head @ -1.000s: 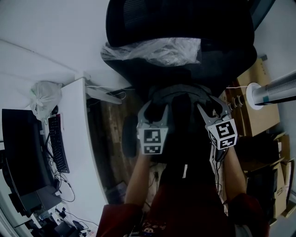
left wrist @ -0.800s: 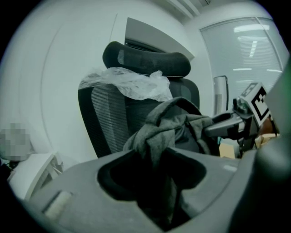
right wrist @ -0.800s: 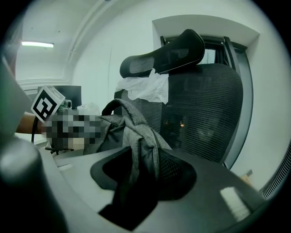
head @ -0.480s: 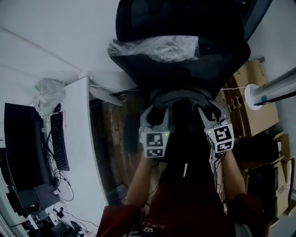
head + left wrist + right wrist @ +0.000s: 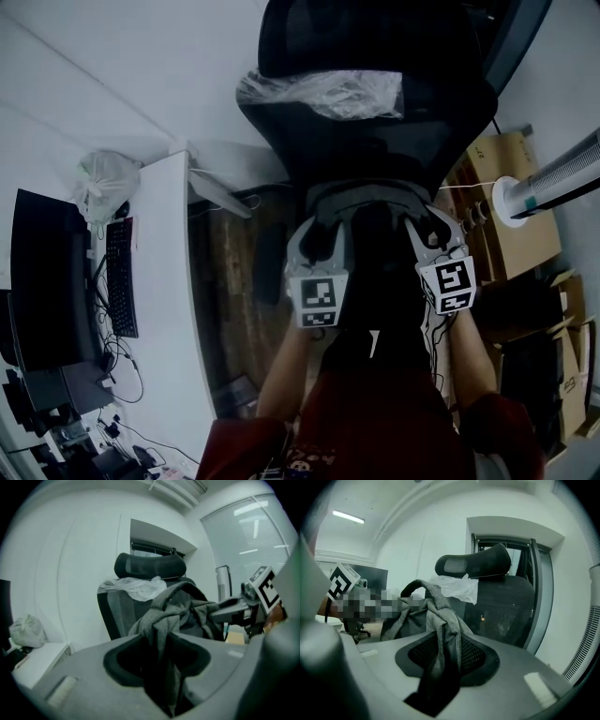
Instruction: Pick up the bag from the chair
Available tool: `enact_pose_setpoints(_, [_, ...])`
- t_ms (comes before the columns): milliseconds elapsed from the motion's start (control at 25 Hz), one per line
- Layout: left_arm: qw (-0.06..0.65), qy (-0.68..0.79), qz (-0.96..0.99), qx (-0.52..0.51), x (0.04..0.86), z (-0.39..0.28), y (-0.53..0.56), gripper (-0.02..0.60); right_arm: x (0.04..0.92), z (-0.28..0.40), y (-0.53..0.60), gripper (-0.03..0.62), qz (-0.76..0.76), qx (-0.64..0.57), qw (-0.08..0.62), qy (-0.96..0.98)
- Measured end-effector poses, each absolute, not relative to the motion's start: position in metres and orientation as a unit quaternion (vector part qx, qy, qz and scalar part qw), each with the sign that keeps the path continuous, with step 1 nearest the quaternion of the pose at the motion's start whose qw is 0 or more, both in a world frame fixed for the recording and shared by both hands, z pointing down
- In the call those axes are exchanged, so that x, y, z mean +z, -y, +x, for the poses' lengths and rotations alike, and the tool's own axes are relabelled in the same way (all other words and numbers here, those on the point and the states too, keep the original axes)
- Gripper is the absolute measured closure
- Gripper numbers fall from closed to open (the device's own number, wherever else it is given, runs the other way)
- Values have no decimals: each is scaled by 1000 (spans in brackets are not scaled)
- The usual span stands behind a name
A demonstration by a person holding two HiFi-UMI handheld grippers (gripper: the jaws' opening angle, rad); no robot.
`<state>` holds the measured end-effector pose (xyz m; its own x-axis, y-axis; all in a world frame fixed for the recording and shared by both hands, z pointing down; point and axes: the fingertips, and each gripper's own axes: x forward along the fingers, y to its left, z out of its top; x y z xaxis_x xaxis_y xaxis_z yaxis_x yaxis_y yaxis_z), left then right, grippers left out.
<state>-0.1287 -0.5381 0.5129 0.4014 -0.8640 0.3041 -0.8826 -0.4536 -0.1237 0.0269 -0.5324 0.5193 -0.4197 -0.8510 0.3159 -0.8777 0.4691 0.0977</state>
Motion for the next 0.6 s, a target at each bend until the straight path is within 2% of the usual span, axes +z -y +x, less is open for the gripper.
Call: enact_pose_setpoints(600, [-10, 536, 833, 137, 437, -153, 483, 423, 444, 3, 481, 462, 519, -11, 143, 843])
